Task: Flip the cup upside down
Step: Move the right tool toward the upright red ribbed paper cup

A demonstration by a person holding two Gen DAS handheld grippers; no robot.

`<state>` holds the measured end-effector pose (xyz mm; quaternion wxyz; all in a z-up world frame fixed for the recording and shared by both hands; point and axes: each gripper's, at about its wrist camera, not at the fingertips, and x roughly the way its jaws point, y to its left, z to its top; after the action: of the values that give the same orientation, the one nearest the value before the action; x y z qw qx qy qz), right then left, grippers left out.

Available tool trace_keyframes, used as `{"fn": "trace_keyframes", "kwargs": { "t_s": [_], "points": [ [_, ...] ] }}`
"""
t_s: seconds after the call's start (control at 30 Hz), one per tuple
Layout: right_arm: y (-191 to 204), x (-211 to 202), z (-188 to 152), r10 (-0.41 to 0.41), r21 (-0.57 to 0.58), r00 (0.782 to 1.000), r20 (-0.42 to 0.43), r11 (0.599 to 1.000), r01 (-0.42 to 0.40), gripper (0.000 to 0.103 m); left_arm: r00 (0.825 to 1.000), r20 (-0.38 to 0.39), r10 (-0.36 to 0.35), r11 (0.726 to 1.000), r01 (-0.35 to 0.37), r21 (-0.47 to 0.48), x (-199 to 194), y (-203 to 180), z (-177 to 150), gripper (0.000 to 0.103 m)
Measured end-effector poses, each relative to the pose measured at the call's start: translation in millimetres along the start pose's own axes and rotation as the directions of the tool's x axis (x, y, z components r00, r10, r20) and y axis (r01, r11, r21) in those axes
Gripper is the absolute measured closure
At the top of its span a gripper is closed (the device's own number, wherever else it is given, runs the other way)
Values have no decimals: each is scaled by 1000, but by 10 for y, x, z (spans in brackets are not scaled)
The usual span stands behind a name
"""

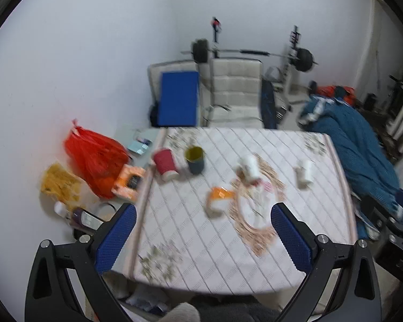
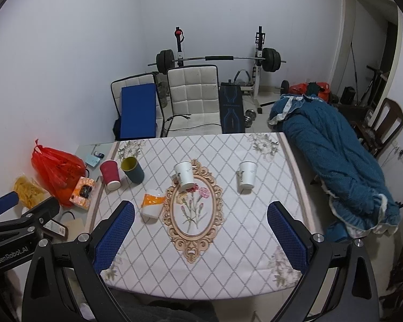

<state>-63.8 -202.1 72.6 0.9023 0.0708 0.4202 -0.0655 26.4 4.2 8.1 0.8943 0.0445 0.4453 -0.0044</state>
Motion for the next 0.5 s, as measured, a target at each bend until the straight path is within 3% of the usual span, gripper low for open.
{"fn": "trace_keyframes", "kwargs": {
  "t_s": [0.1,0.23,0.5],
  "points": [
    [60,321,-54,41,-13,999,-22,999,-41,2,995,33,99,995,-98,-9,269,166,25,0],
    [234,896,-136,100,-24,990,-102,994,-103,2,978,0,210,978,-210,6,808,466,33,0],
    [795,2224,-439,118,-31,956,-268,991,-131,2,927,-105,359,923,-336,190,2067,850,-3,0]
  ]
}}
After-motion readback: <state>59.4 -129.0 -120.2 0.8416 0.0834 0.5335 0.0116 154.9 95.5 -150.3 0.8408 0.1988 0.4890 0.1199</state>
